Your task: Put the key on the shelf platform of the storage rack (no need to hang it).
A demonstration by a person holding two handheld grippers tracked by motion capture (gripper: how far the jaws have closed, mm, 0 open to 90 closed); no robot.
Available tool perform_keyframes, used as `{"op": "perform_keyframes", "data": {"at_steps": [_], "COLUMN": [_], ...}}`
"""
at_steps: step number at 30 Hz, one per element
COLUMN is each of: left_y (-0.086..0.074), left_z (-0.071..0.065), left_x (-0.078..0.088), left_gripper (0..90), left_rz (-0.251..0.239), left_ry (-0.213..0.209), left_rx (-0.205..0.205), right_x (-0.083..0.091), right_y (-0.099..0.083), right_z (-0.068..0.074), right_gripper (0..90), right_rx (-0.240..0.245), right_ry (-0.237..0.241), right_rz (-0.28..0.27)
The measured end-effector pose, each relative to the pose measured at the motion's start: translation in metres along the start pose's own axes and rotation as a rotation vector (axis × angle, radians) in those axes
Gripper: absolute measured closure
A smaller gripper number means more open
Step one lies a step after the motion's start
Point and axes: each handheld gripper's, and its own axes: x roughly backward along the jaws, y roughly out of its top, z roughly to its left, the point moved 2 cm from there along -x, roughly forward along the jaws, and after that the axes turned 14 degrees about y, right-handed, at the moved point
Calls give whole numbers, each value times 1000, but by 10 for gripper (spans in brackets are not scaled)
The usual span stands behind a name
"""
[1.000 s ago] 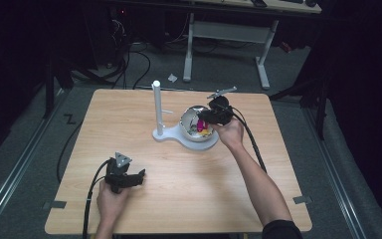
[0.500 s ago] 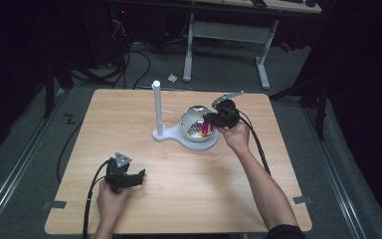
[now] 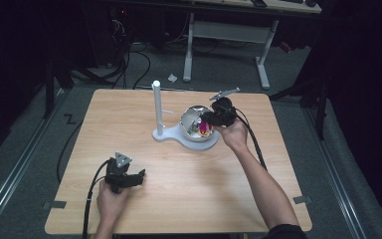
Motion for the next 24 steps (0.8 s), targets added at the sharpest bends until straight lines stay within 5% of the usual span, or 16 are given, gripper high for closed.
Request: {"op": "perform_keyframes", "data": {"at_steps": [7,24], "left_y": [0,0], "left_z": [0,0], "left_x": [0,0], "left_gripper": [188,188], "left_rz": [1,0], "left_ry": [0,1], "left_rx": [-1,0], "right_x": [-23,-36], "right_y": [8,8], "right_z": [-3,-2], "right_gripper": [727,725], "right_rx": [-25,-37], "right_ry": [23,33], "right_rz": [-23,10]}}
